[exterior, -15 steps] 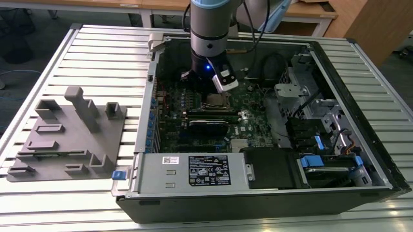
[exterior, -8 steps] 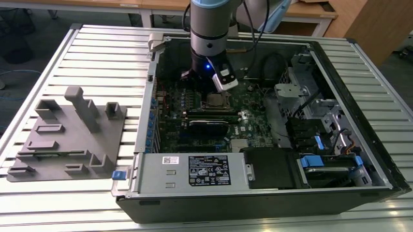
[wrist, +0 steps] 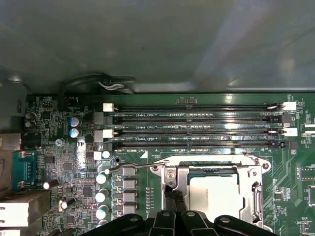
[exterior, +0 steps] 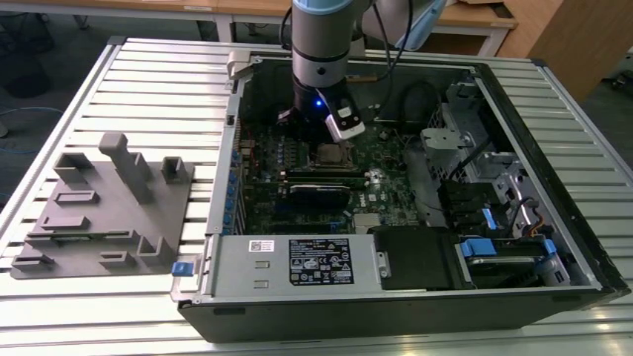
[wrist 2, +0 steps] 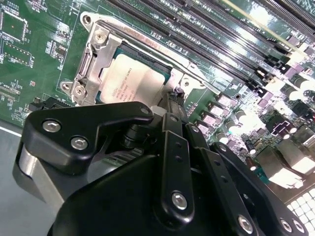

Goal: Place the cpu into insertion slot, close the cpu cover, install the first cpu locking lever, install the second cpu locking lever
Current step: 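Close the cpu cover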

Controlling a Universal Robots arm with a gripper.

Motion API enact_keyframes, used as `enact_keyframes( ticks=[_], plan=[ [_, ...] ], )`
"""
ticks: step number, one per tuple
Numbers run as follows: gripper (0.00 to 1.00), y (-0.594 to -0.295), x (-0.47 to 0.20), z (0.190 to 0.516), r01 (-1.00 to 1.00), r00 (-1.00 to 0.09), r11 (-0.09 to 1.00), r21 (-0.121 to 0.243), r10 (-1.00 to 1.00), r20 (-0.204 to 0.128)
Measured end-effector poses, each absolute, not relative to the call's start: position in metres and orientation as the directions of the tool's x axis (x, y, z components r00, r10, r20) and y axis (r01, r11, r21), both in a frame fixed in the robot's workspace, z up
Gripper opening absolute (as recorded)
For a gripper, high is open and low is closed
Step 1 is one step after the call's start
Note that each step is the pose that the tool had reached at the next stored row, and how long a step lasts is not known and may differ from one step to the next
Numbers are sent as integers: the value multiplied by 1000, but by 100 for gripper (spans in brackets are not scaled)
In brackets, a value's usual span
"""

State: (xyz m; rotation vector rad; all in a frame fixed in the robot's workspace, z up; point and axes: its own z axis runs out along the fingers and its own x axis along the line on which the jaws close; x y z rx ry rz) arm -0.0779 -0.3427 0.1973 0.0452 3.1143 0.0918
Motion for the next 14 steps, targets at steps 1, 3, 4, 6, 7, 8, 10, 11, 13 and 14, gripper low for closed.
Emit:
enact_keyframes(
  ticks=[1,3,4,6,7,8,10,11,13,14],
  plan=[
    [11,-343,-78,197,28,-999,998,59,30,-25],
    [11,-343,-78,197,28,-999,998,59,30,-25],
    [11,-343,-78,196,28,-999,998,59,30,-25],
    [11,-343,-78,196,28,-999,998,59,30,-25],
    [11,-343,-78,196,28,-999,998,59,30,-25],
    [11,-343,-78,196,28,-999,998,59,30,-25],
    [11,-343,-78,196,28,-999,998,59,30,-25],
    [11,-343,-78,196,28,-999,998,59,30,-25],
    [11,-343,-78,196,28,-999,998,59,30,-25],
    [11,-343,-78,197,28,-999,998,60,30,-25]
  ],
)
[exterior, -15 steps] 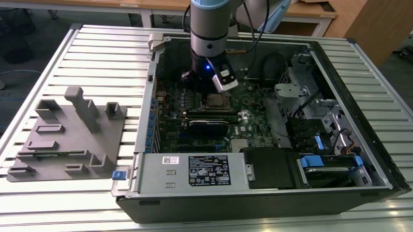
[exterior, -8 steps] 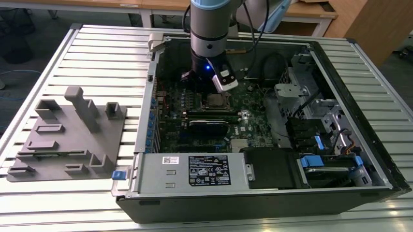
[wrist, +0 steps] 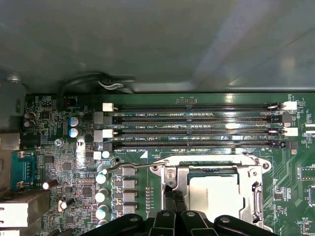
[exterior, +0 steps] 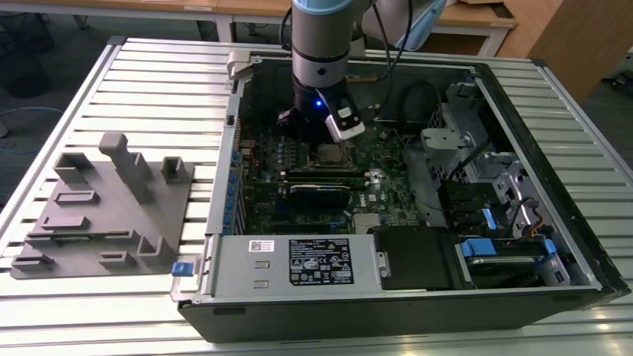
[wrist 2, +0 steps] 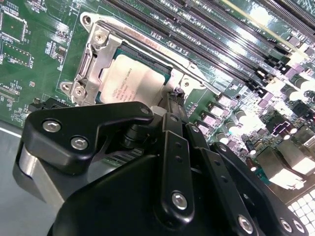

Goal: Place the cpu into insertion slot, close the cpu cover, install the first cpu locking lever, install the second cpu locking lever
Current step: 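Close the cpu cover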

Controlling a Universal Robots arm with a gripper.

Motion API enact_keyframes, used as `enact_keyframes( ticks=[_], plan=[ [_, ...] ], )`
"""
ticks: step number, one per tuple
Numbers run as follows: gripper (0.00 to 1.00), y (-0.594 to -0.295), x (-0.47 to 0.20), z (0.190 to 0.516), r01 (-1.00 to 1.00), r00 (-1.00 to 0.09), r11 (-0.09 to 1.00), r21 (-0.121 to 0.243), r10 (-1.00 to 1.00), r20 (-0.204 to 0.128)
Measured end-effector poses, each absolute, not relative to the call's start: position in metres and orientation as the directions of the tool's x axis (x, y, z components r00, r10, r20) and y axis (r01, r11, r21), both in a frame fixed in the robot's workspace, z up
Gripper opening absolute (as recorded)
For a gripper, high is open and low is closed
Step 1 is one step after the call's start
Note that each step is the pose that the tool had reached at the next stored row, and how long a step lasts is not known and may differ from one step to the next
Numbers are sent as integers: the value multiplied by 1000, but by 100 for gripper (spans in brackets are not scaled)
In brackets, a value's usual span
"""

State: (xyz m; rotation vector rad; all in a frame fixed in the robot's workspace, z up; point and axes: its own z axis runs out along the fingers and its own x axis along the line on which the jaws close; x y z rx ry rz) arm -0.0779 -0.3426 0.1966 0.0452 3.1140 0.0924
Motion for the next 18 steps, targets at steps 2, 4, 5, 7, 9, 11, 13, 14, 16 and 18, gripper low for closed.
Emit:
enact_keyframes(
  ticks=[2,4,5,7,9,11,13,14,16,18],
  plan=[
    [11,-343,-78,197,28,-999,998,60,30,-25],
    [11,-342,-78,199,28,-999,998,61,30,-26],
    [11,-342,-78,199,28,-999,998,61,30,-25],
    [11,-343,-78,201,28,-999,998,60,30,-25],
    [11,-343,-78,202,28,-999,998,60,30,-25],
    [11,-343,-78,204,28,-999,998,60,30,-25],
    [11,-343,-78,206,28,-999,998,60,30,-25],
    [11,-343,-78,207,28,-999,998,59,30,-25],
    [11,-343,-78,209,28,-999,998,60,30,-25],
    [11,-343,-78,211,28,-999,998,60,30,-25]
  ],
)
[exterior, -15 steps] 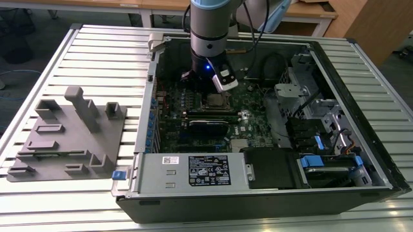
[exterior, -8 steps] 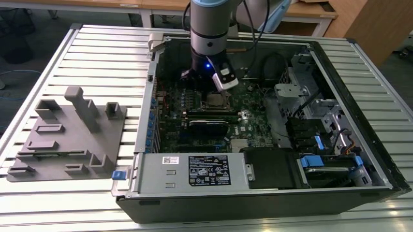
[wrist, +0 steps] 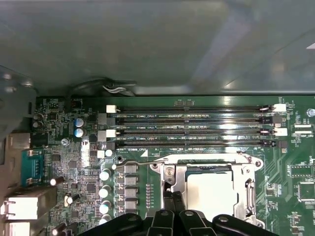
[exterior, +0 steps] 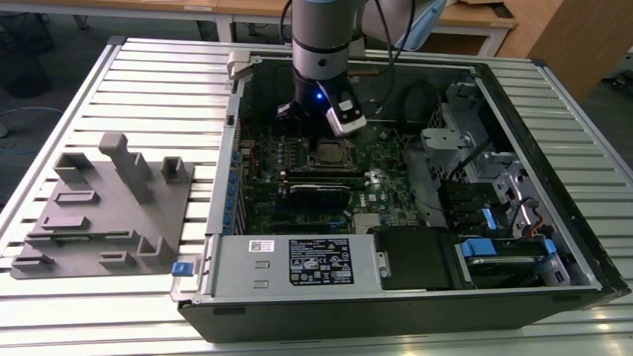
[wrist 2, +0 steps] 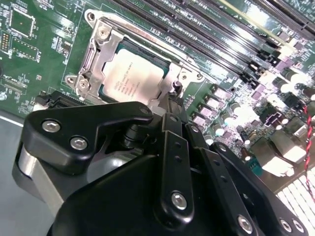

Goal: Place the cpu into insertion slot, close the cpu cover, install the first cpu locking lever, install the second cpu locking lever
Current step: 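Close the cpu cover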

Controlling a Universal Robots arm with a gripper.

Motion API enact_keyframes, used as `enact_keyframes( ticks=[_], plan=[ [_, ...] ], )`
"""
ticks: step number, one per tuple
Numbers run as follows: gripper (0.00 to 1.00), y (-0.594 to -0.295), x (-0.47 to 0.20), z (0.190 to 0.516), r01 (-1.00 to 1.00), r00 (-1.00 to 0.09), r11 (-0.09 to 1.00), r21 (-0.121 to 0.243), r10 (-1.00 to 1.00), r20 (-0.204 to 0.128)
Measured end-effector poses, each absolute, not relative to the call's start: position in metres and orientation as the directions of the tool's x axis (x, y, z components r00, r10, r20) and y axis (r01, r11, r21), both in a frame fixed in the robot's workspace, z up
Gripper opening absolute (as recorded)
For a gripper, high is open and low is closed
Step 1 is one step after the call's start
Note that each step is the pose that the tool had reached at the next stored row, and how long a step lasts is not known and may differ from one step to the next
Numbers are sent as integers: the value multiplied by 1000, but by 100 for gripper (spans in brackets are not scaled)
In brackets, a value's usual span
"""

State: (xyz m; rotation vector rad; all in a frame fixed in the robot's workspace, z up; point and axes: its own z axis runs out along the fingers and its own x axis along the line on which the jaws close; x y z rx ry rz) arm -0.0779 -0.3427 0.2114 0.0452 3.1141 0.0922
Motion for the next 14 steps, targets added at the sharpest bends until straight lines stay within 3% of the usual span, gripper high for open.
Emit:
enact_keyframes(
  ticks=[14],
  plan=[
    [11,-343,-78,232,28,-999,998,60,30,-25]
  ],
)
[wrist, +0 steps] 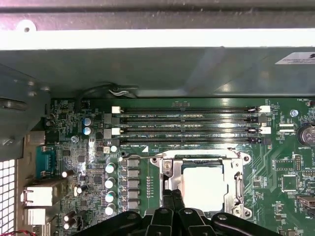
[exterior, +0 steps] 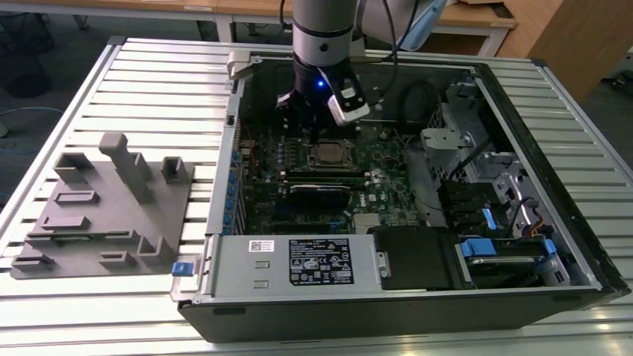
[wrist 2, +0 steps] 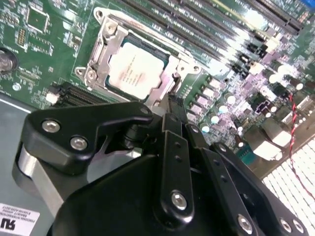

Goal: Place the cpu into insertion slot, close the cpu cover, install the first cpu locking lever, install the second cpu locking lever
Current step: 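Close the cpu cover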

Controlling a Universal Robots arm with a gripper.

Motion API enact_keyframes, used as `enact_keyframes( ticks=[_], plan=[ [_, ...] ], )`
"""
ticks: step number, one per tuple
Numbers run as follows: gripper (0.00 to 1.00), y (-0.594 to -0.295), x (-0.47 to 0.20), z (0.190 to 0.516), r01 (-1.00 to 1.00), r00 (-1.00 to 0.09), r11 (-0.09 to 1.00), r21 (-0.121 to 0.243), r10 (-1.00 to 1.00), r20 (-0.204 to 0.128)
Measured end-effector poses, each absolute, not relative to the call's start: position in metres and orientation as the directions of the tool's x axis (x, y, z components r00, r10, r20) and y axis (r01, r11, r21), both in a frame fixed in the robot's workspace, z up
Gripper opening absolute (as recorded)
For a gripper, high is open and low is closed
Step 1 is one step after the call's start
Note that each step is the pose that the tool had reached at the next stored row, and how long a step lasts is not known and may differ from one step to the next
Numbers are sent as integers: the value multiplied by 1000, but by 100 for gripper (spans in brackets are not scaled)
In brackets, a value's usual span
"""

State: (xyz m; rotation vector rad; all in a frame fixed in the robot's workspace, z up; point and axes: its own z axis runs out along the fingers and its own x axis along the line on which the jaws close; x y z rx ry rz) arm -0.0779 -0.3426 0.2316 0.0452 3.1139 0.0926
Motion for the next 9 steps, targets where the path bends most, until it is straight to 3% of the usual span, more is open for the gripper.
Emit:
enact_keyframes(
  ticks=[9],
  plan=[
    [11,-343,-68,232,28,-999,998,60,30,-25]
  ],
)
